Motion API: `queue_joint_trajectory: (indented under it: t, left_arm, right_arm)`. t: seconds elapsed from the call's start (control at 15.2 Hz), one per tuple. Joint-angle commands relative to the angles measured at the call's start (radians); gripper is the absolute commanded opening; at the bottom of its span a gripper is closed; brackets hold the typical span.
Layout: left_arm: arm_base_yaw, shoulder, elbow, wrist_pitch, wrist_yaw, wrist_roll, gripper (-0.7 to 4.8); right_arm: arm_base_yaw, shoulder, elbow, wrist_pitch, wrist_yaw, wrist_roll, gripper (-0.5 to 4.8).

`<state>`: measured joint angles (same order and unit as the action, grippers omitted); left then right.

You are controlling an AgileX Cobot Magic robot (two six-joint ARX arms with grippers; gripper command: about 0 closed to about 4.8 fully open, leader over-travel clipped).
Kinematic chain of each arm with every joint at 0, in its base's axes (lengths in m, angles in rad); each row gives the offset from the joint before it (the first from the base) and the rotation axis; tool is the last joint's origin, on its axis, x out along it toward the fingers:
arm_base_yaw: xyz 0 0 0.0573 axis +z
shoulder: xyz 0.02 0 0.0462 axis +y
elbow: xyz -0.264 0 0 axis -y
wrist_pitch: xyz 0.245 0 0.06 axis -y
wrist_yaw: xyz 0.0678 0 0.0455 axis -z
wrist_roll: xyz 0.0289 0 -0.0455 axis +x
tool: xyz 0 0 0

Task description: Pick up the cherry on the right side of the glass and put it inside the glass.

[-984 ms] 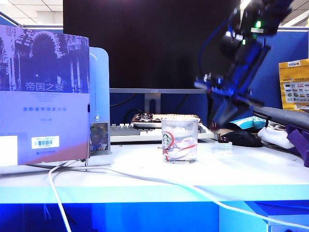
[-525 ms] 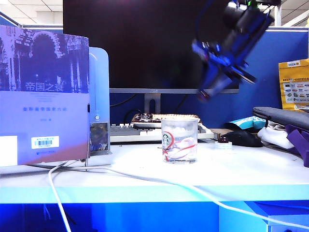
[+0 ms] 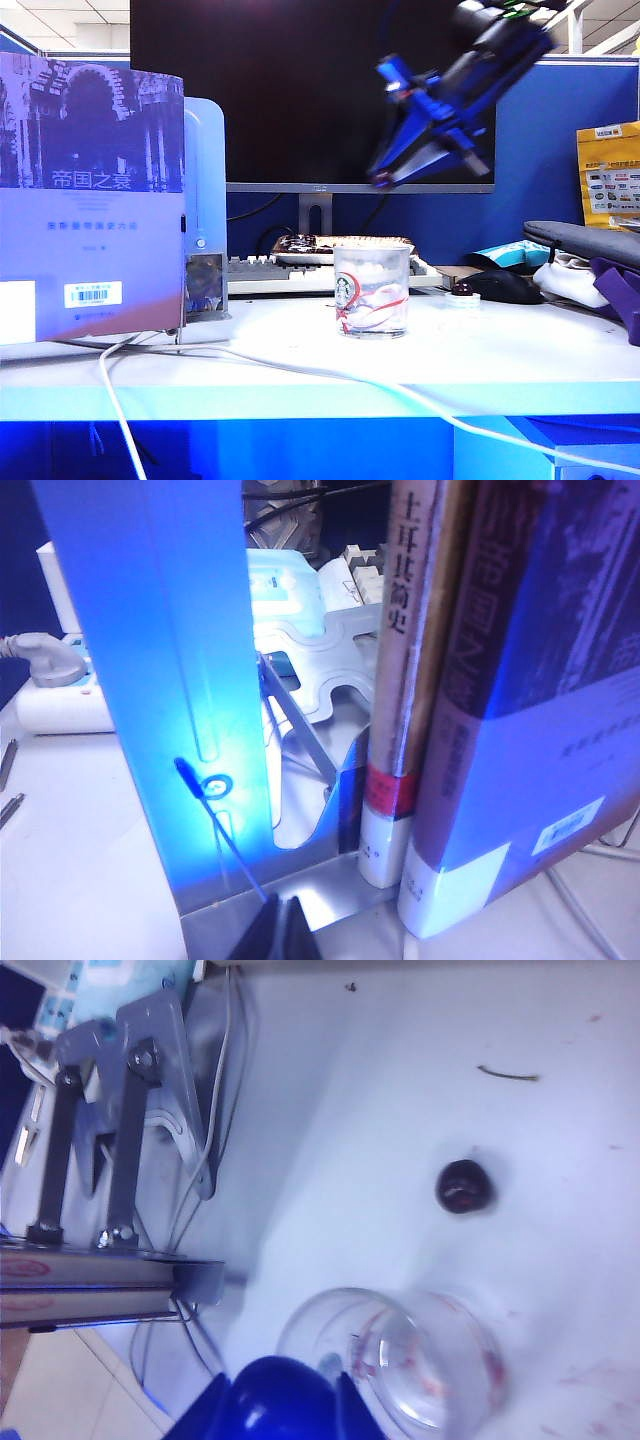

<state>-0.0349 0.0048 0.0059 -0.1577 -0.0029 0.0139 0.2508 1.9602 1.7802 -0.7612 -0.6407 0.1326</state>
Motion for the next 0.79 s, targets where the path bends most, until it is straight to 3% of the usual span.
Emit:
queue_joint_trajectory:
  t: [0.07,0.33,0.52,0.66,0.79]
  left_arm:
    - [0.000,-0.003,-0.001,-0.013,0.004,0.004,-0.05]
    - [0.000,-0.003,-0.001,-0.013,0.004,0.004,-0.05]
    - [0.000,-0.003,-0.001,-0.013,0.004,0.004,-0.05]
    - [0.000,-0.003,-0.001,-0.013,0.004,0.004,-0.05]
    - [0.000,-0.003,-0.001,-0.013,0.004,0.004,-0.05]
  right_arm:
    - [0.055,0.037,0.003,0.020,0.074,-0.011,1.44]
    - [0.064,0.061,0.003,0.000,0.156,-0.014,1.44]
    - [0.064,0.061,0.003,-0.004,0.148,-0.029,1.53]
    - [0.064,0.061,0.003,-0.005,0.139,-0.030,1.79]
    - [0.064,0.061,0.003,-0.005,0.122,-0.033,2.43]
